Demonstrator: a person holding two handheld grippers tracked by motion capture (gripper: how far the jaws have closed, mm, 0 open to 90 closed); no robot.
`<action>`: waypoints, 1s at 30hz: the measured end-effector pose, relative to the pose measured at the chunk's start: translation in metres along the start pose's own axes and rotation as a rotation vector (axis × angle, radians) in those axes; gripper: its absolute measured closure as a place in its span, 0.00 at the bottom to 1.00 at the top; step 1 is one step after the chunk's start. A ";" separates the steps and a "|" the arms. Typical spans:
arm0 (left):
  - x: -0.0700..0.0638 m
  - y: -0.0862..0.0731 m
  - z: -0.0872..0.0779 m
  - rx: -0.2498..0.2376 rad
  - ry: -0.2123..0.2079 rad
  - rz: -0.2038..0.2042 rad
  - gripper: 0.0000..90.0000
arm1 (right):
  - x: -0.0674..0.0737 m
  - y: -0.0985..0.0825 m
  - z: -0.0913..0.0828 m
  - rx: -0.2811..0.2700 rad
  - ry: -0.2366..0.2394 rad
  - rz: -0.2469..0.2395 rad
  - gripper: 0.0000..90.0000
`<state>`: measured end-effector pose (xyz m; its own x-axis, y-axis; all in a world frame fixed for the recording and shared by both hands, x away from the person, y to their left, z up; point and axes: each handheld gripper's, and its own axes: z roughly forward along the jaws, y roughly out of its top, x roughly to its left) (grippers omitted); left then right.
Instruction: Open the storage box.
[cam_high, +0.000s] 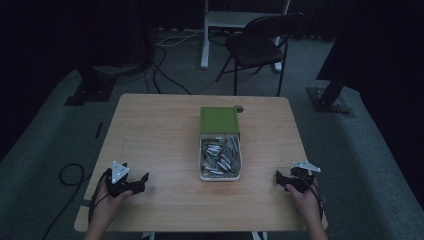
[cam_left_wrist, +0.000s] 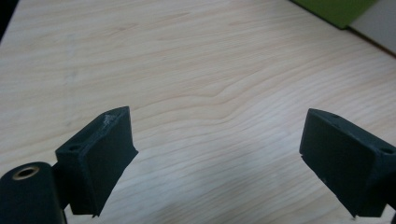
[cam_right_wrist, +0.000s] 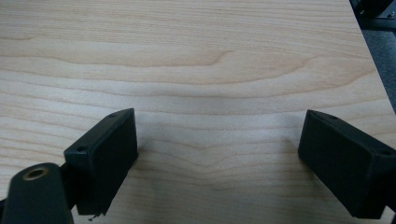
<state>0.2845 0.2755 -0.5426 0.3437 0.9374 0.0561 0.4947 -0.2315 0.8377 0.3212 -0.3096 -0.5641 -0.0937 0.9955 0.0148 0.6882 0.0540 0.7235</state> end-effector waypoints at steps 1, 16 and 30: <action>0.001 -0.001 0.000 0.012 0.018 0.005 0.12 | 0.000 0.000 0.000 0.000 0.000 0.000 0.13; 0.019 -0.009 0.002 0.116 0.142 -0.125 0.12 | 0.000 0.000 0.000 0.000 0.000 0.000 0.13; 0.015 -0.013 0.009 0.207 0.194 -0.129 0.12 | 0.000 0.000 0.000 0.000 0.001 -0.001 0.12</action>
<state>0.2903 0.2899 -0.5571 0.1187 0.9900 0.0758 0.6829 -0.1368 0.7176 0.3213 -0.3097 -0.5641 -0.0947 0.9954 0.0147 0.6879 0.0548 0.7238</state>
